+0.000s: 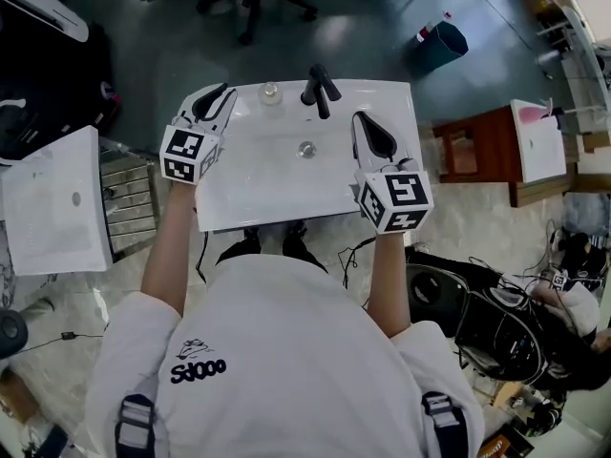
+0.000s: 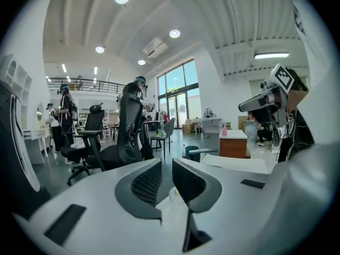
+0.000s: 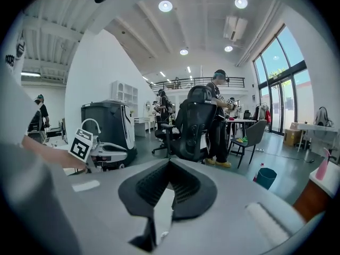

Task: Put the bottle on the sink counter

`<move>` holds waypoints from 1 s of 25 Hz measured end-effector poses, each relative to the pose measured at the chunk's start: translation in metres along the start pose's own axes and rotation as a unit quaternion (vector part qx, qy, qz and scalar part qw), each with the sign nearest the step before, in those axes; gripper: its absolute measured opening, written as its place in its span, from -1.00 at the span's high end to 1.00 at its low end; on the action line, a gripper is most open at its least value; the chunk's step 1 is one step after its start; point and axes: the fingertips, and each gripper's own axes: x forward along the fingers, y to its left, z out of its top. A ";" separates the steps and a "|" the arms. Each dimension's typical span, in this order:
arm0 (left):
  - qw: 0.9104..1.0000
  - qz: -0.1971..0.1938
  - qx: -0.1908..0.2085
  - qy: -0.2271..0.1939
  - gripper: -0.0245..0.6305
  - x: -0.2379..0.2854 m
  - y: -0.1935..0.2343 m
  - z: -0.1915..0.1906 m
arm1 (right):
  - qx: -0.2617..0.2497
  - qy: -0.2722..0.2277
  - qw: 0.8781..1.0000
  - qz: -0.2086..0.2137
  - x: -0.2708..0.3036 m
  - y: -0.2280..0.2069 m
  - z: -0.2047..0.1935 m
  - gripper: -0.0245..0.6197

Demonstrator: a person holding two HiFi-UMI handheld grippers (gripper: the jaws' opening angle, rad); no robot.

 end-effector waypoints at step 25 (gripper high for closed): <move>0.989 -0.008 0.088 -0.115 0.91 -0.074 -0.023 0.147 | -0.093 -0.072 0.993 0.029 -0.003 0.032 0.092 0.90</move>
